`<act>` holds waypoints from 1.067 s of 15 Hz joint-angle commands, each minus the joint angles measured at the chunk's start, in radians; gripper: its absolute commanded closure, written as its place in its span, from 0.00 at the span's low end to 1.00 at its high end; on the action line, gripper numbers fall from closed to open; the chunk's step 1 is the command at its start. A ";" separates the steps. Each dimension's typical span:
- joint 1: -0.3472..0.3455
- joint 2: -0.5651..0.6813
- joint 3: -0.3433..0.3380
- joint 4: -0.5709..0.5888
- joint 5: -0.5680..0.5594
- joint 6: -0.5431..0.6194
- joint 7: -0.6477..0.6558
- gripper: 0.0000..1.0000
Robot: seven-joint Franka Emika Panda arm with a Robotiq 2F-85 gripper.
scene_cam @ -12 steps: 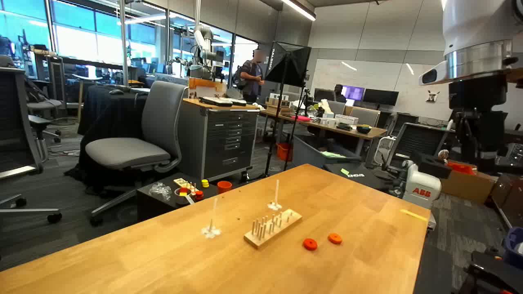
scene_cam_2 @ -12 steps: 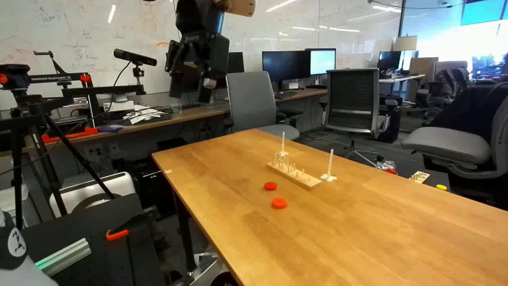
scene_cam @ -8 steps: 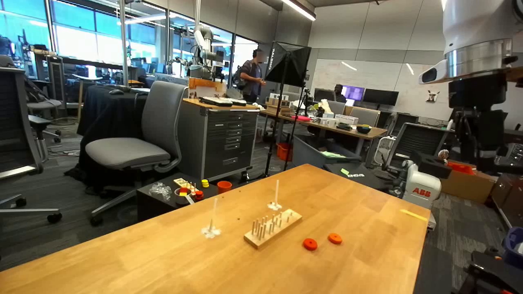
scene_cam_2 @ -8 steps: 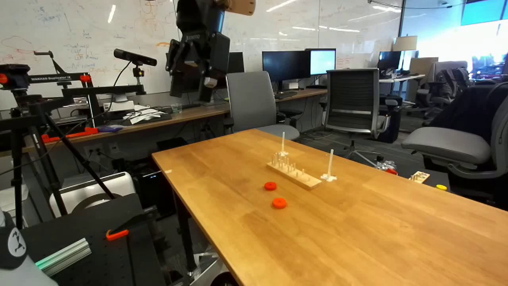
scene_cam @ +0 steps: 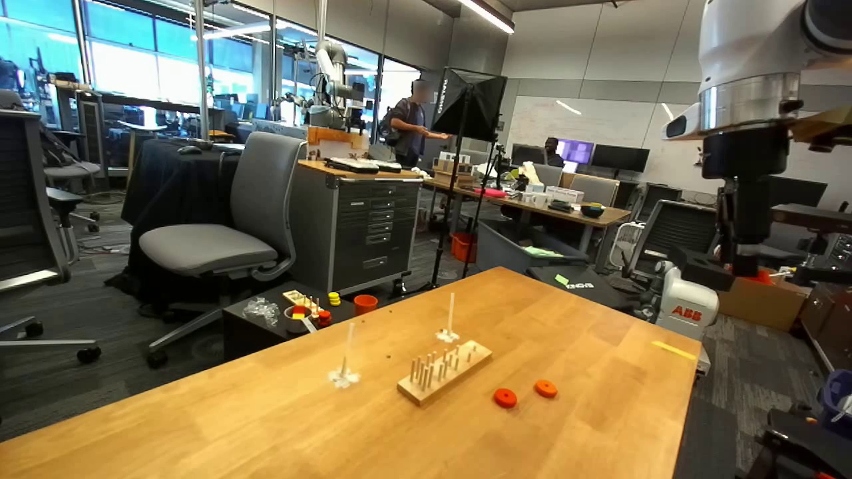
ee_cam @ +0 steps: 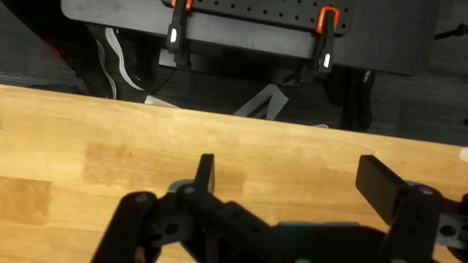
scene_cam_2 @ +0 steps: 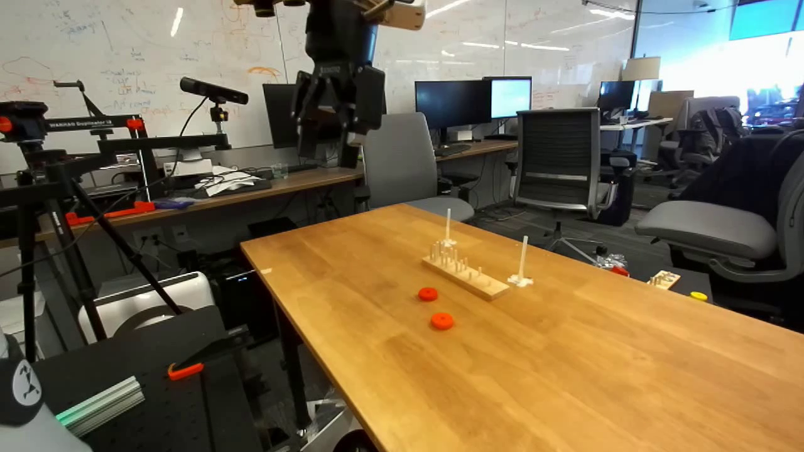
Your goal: Pick up the orange ring on the right and put it on the wooden stand
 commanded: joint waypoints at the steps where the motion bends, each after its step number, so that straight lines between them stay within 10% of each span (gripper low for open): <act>1: -0.028 0.151 -0.024 0.111 0.076 0.070 0.028 0.00; 7: -0.089 0.384 -0.058 0.244 0.117 0.109 0.038 0.00; 16: -0.079 0.402 -0.027 0.204 0.098 0.180 0.090 0.00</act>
